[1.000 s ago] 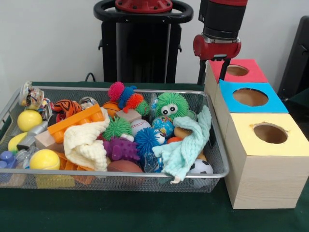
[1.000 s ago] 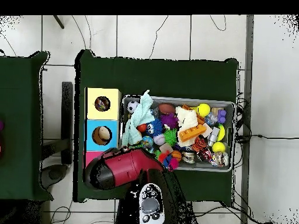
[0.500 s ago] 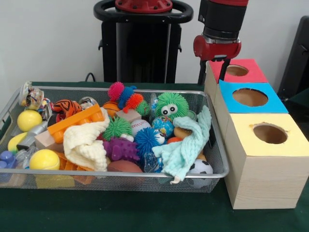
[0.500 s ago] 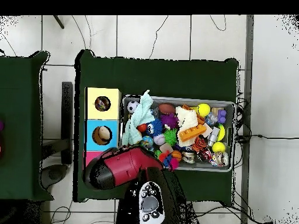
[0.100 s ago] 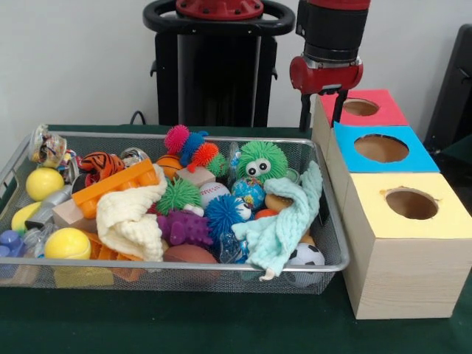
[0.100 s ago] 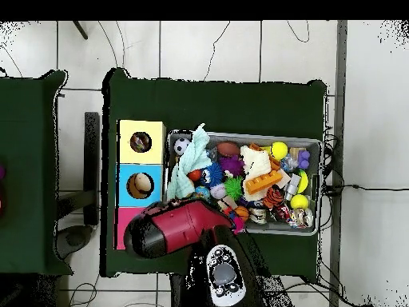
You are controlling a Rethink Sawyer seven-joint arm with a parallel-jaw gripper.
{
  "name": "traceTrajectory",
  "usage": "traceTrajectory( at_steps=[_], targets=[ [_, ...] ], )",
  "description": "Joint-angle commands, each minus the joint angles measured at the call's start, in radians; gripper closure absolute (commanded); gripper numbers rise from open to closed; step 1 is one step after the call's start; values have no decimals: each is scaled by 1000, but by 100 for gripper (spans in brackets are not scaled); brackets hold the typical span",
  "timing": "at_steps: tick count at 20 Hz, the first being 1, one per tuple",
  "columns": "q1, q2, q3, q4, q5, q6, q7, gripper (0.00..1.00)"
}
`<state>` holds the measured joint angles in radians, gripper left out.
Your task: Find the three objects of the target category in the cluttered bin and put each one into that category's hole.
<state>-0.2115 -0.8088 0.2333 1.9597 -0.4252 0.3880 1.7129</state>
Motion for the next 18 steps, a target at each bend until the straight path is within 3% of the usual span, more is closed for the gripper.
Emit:
traceTrajectory(
  at_steps=[1,10,14,18],
  targets=[
    [-174,125,24,-67,-146,-176,-42,0],
    [-169,131,13,-55,-192,-211,12,0],
    [-215,131,47,-14,-150,-198,22,0],
    [-211,130,19,-10,-151,-202,44,0]
  ],
)
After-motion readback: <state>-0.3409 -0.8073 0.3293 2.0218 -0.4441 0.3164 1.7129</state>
